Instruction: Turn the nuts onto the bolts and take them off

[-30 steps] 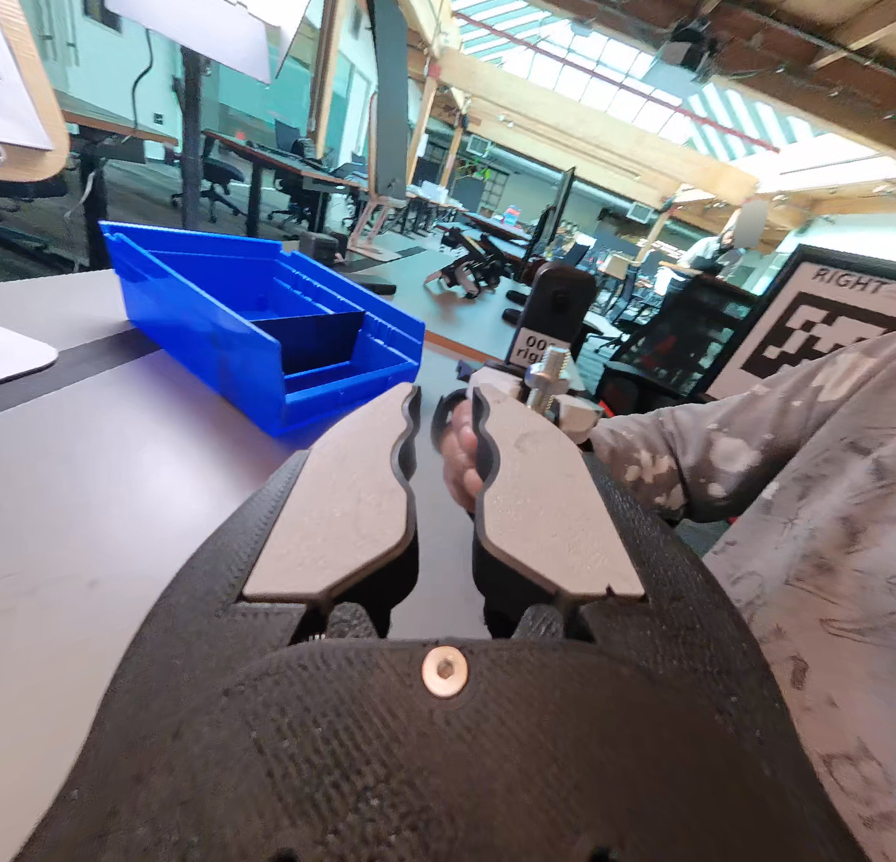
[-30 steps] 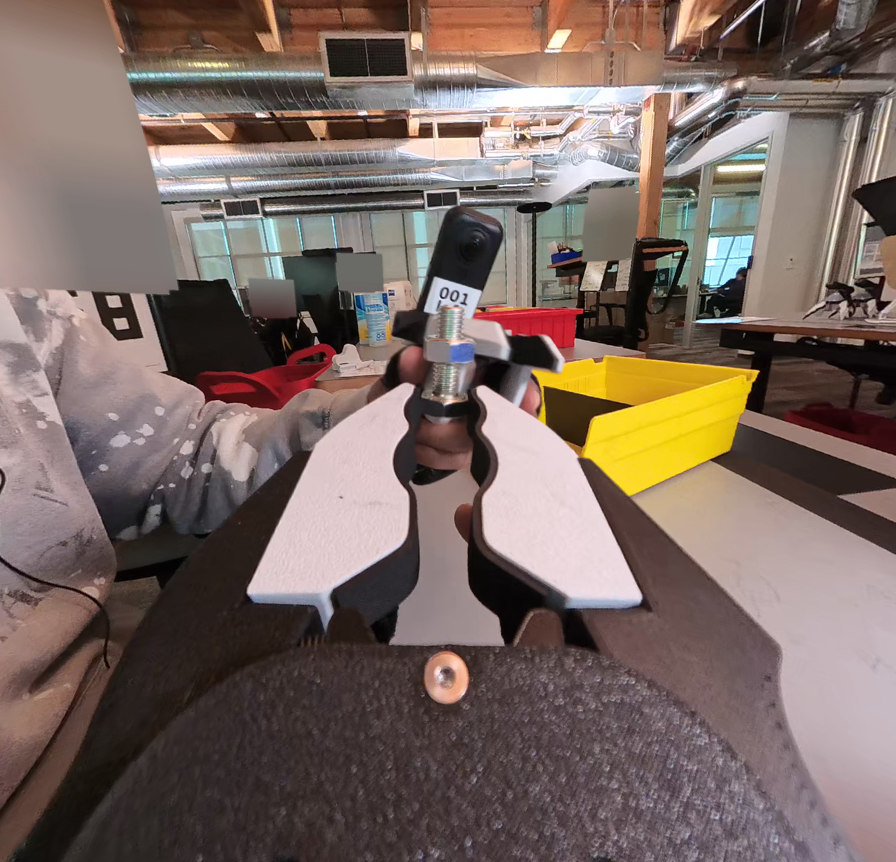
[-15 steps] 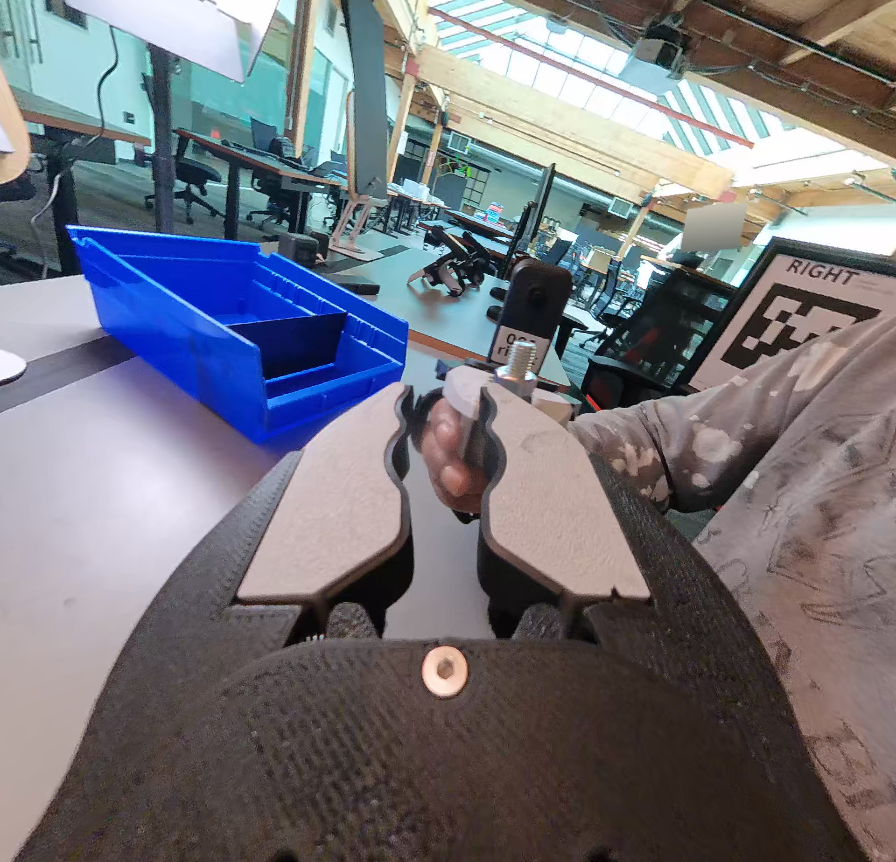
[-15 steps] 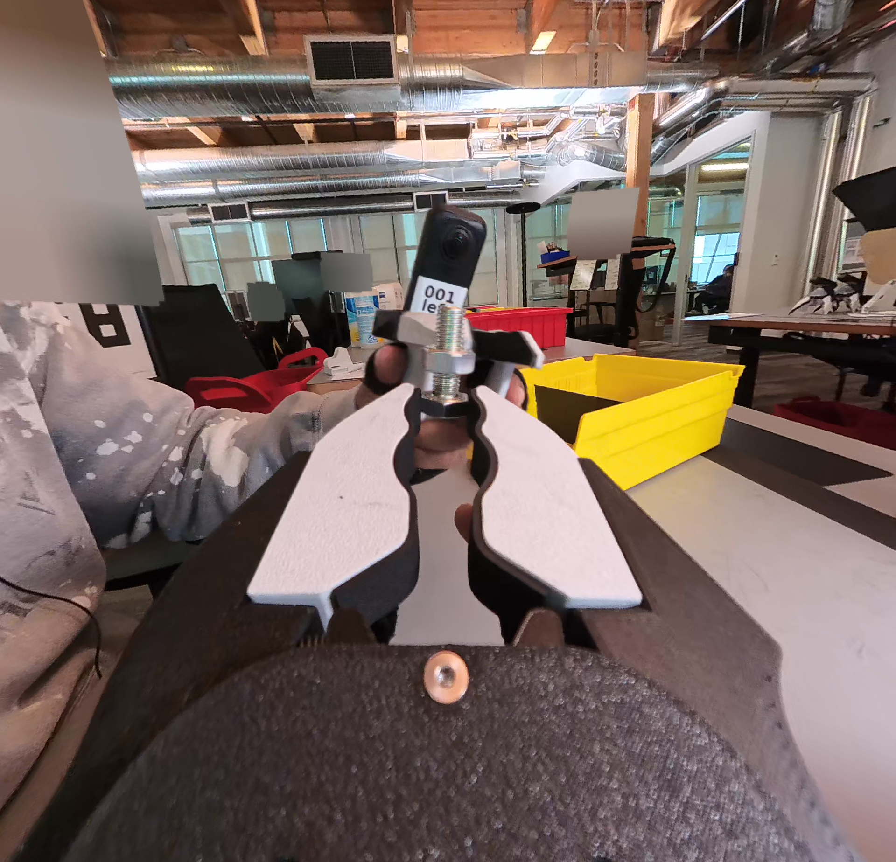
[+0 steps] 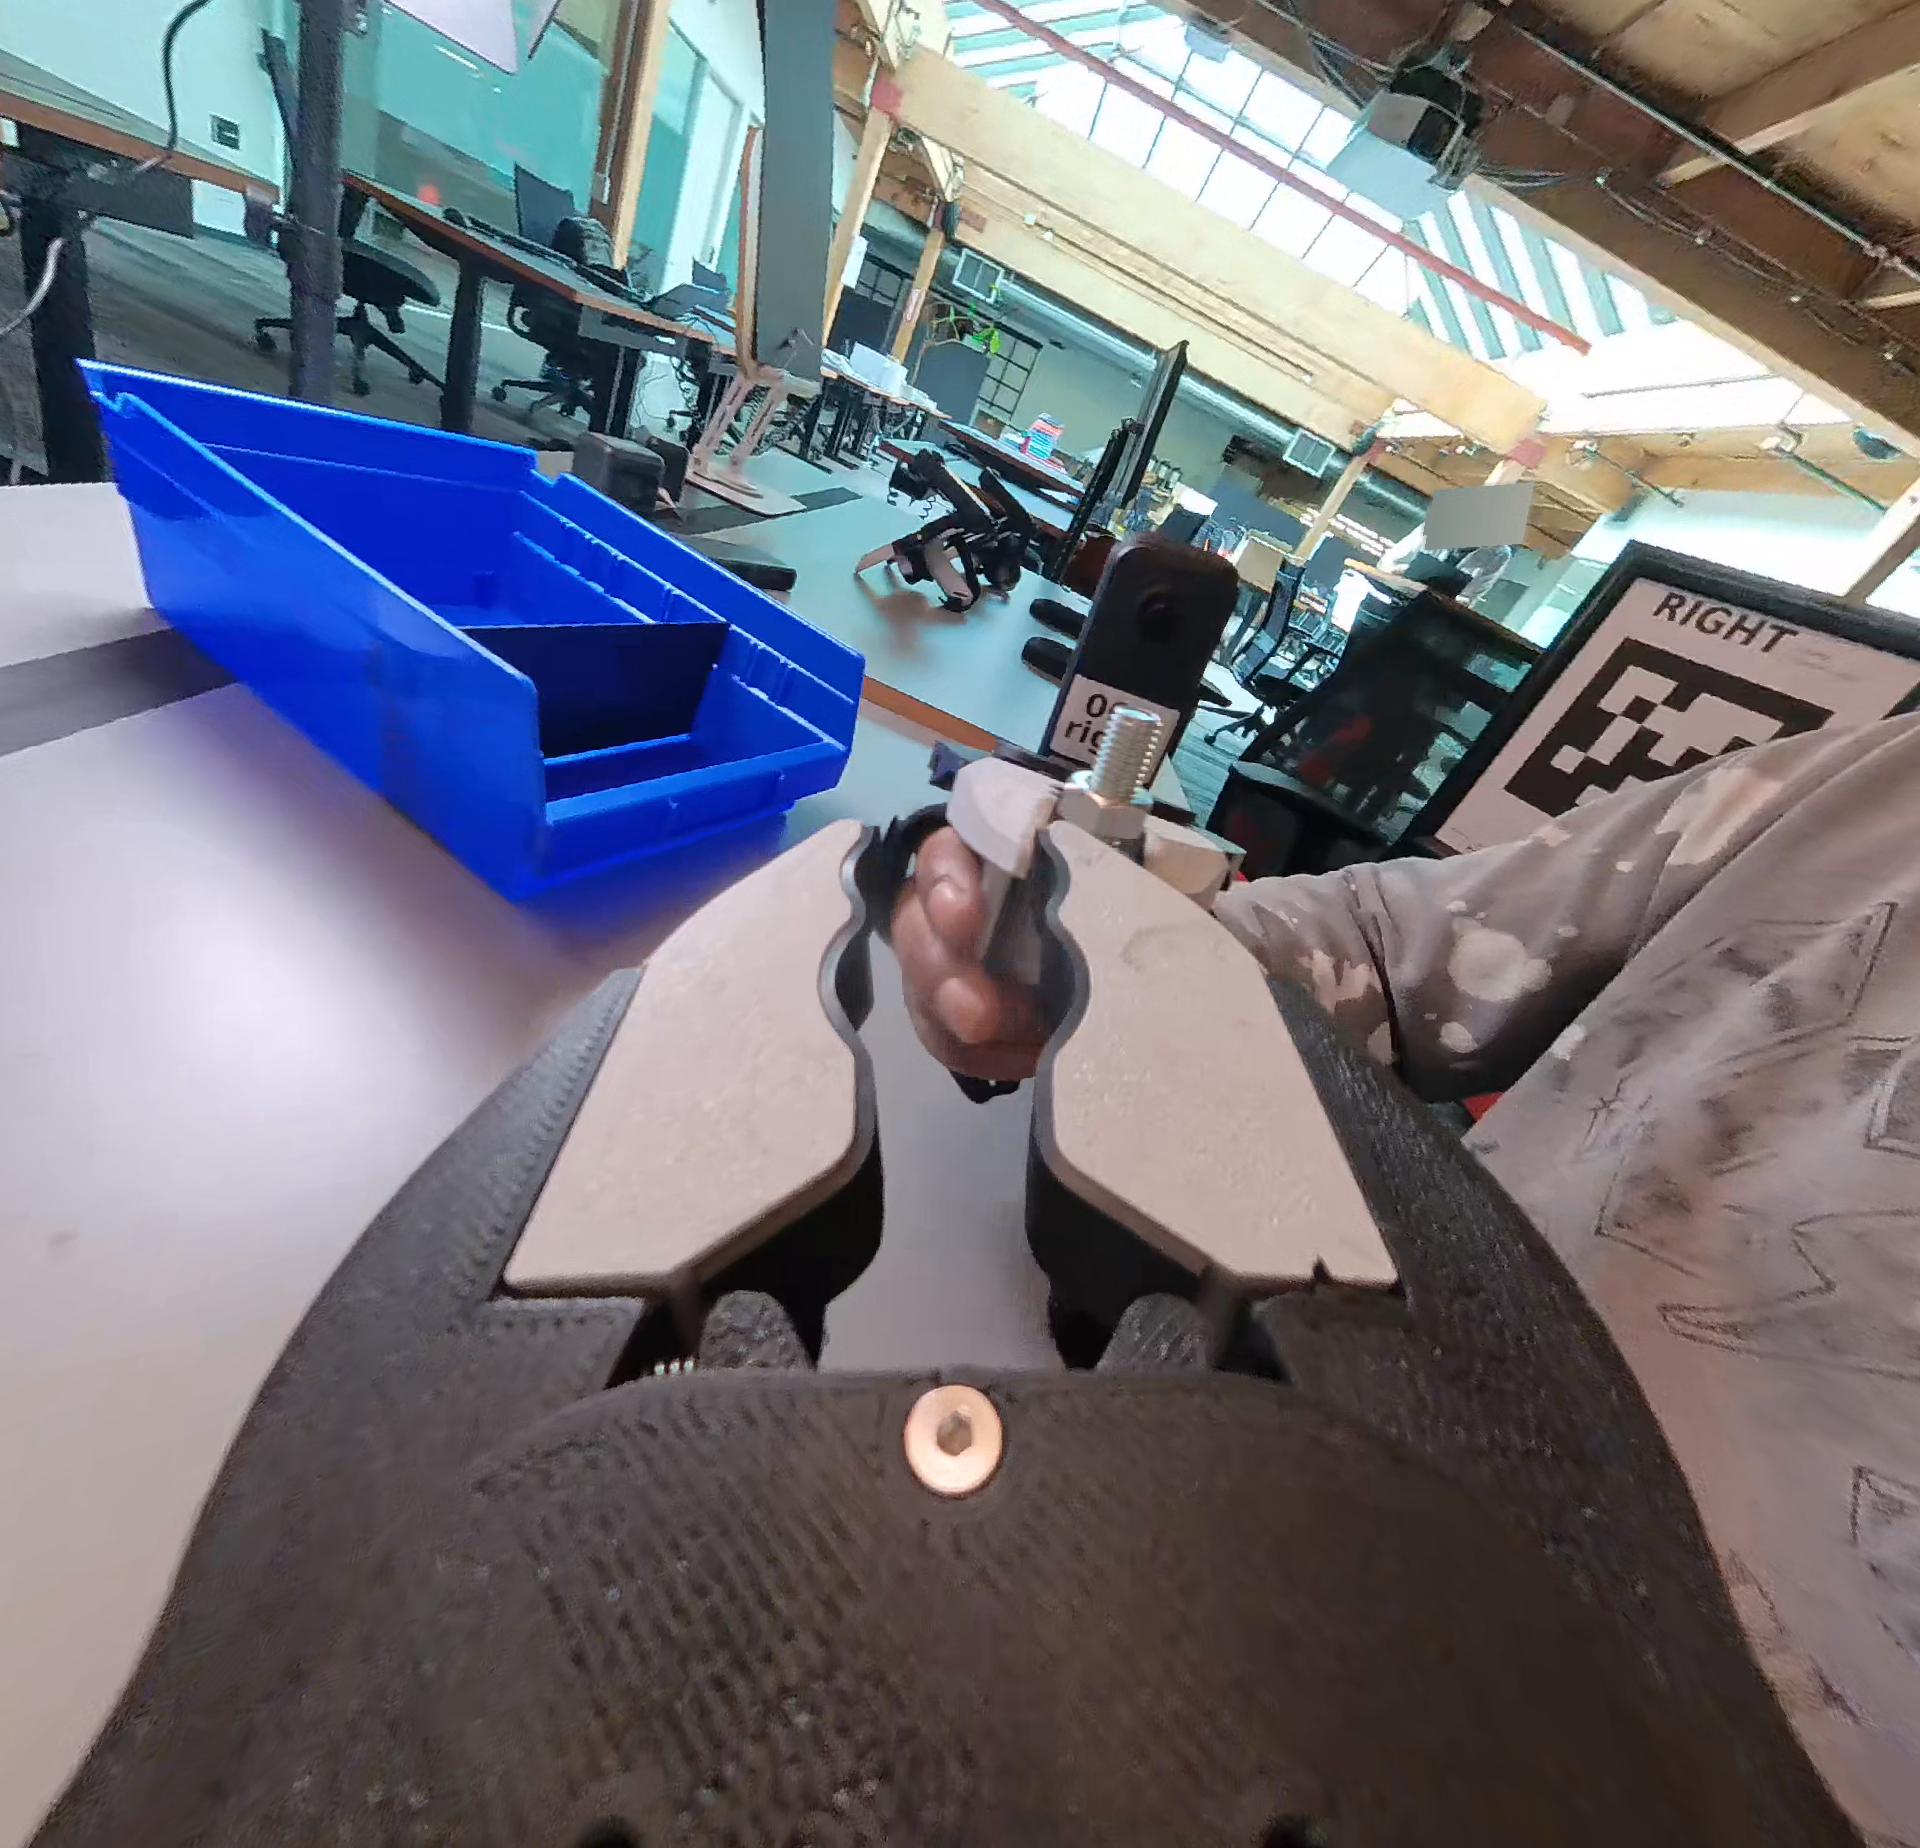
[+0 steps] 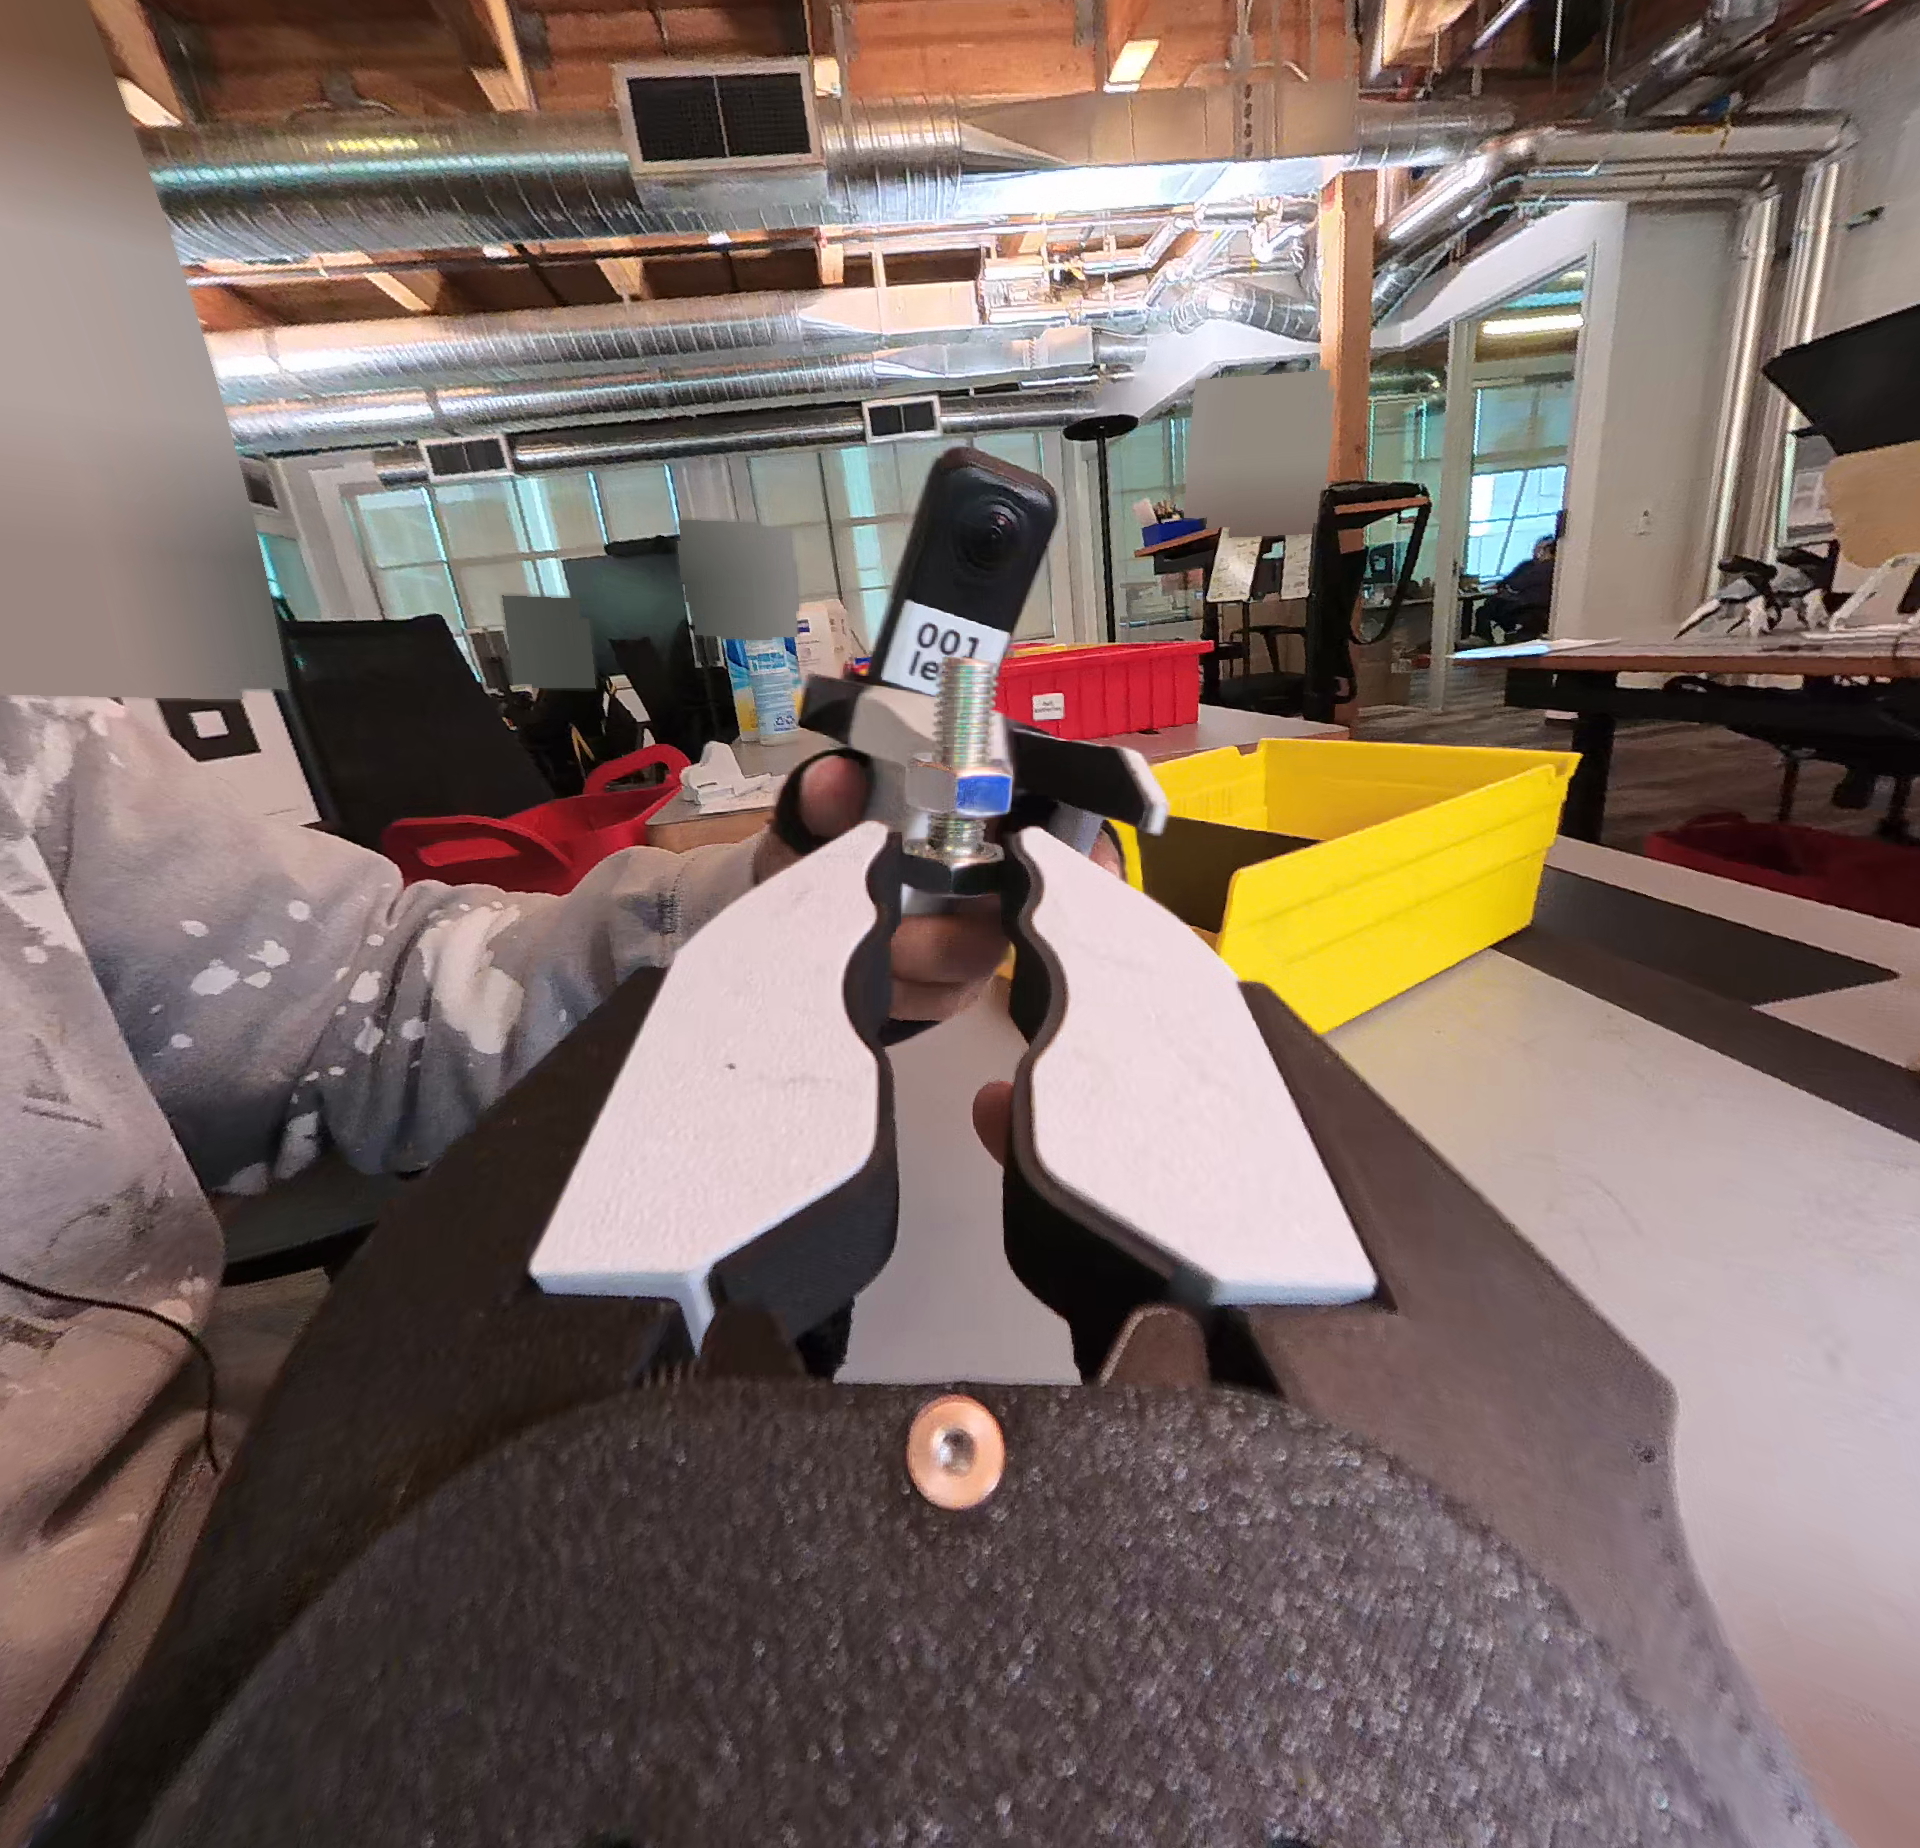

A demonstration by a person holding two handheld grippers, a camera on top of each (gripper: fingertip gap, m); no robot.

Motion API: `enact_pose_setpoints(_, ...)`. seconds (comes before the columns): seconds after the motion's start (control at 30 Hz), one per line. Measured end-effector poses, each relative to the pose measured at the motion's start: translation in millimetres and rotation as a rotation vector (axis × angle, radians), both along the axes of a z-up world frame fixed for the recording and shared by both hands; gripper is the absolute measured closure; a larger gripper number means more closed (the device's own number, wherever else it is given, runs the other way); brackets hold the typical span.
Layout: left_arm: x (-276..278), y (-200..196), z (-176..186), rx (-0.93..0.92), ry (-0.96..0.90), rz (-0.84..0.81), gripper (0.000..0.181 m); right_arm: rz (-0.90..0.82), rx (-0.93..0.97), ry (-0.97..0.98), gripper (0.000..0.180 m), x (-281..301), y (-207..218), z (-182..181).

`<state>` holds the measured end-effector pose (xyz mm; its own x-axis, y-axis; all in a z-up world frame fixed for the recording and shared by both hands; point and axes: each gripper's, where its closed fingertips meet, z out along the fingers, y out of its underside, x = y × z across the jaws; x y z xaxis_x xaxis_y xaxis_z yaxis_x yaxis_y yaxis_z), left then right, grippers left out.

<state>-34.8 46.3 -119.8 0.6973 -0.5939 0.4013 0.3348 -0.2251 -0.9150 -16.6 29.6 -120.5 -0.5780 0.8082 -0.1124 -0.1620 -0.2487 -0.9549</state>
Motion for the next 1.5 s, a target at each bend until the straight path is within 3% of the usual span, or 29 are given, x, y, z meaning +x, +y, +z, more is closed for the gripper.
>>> enact_pose_setpoints(0.23, 16.9, -1.4, -1.4, 0.017, 0.035, -0.043, 0.146, -0.035, 0.021, -0.038, 0.162, -5.4, 1.0, -6.9)
enact_pose_setpoints(0.3, 7.0, 1.8, -4.4, 0.005, 0.055, 0.010, 0.159, -0.007, 0.010, -0.011, 0.162, -1.3, -0.8, -2.0)
enact_pose_setpoints(0.37, -4.5, 4.5, -8.7, -0.002, 0.071, 0.062, 0.161, 0.005, 0.013, 0.005, 0.162, 1.4, -3.8, 2.7)
enact_pose_setpoints(0.57, 12.8, -5.1, 2.9, 0.045, 0.055, -0.035, 0.148, -0.042, 0.021, -0.052, 0.162, -7.1, 3.0, -8.6)
enact_pose_setpoints(0.77, 19.7, -1.5, -6.1, 0.001, 0.065, -0.063, 0.146, -0.043, 0.032, -0.053, 0.162, -7.3, -0.6, -9.9)
enact_pose_setpoints(0.87, 1.1, 2.5, -4.7, 0.015, 0.056, 0.031, 0.159, -0.001, -0.013, -0.001, 0.162, 0.5, 2.1, 2.0)
enact_pose_setpoints(1.13, 21.8, -7.9, 5.3, 0.064, 0.043, -0.077, 0.147, -0.033, 0.021, -0.037, 0.162, -5.3, -0.2, -5.8)
enact_pose_setpoints(1.23, 21.5, -2.8, -2.8, 0.043, 0.096, -0.049, 0.145, -0.038, 0.033, -0.035, 0.162, -5.3, -1.8, -5.9)
enact_pose_setpoints(1.33, -1.6, 4.2, -6.3, 0.014, 0.084, 0.058, 0.161, -0.007, -0.006, 0.000, 0.162, 0.0, 2.7, 1.8)
enact_pose_setpoints(1.5, 5.9, -3.2, 3.2, 0.072, 0.047, -0.008, 0.149, -0.039, 0.013, -0.019, 0.162, -3.9, 5.1, -1.8)
